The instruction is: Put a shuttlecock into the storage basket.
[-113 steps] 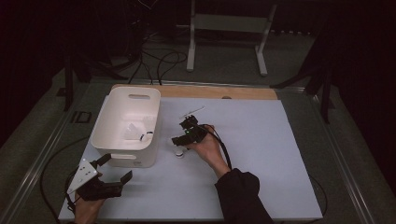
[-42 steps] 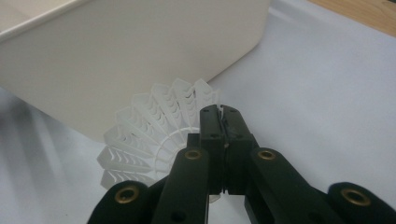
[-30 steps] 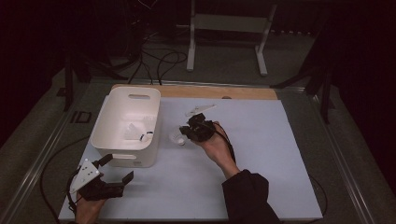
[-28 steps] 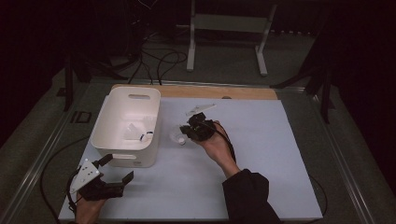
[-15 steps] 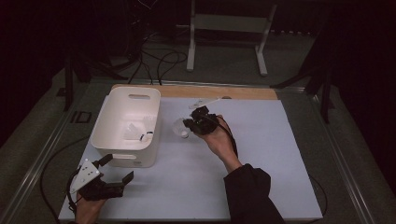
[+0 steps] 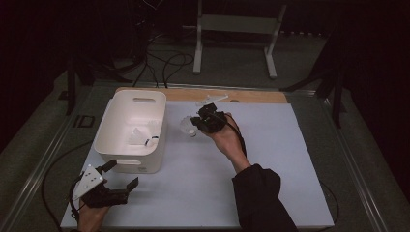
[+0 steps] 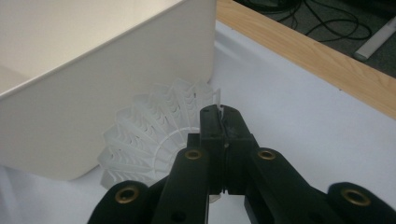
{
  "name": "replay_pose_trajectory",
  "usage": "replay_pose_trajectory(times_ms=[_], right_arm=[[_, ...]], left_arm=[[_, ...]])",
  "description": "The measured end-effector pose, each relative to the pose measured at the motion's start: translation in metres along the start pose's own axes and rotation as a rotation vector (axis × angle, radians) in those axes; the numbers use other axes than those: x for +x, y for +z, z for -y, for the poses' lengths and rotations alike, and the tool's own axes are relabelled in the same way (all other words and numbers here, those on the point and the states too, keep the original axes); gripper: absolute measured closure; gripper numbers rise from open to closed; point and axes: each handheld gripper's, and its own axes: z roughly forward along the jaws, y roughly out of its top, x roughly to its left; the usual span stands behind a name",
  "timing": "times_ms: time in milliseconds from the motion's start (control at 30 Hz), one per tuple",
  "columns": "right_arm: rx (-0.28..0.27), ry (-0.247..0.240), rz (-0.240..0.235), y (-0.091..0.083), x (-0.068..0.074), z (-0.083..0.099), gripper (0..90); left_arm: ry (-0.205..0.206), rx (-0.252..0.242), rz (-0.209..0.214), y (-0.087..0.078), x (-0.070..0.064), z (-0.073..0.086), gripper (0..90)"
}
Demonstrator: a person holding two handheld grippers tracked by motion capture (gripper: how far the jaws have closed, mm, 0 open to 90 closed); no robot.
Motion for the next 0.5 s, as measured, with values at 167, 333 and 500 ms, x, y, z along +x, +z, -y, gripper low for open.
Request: replay_pose_trajectory(times_ms=[167, 333, 500], right_arm=[[-0.005, 0.002, 0.009, 0.000, -0.003, -0.004, 89.0], [-0.014, 0.003, 0.009, 0.001, -0.006, -0.009, 89.0], [-0.026, -0.001, 0.014, 0.001, -0.008, -0.015, 89.0]], left_arm=[[0.000, 0.001, 0.002, 0.000, 0.000, 0.000, 1.0], [0.000, 0.001, 0.002, 0.000, 0.000, 0.000, 1.0], [0.000, 0.001, 0.002, 0.000, 0.000, 0.000, 1.0]])
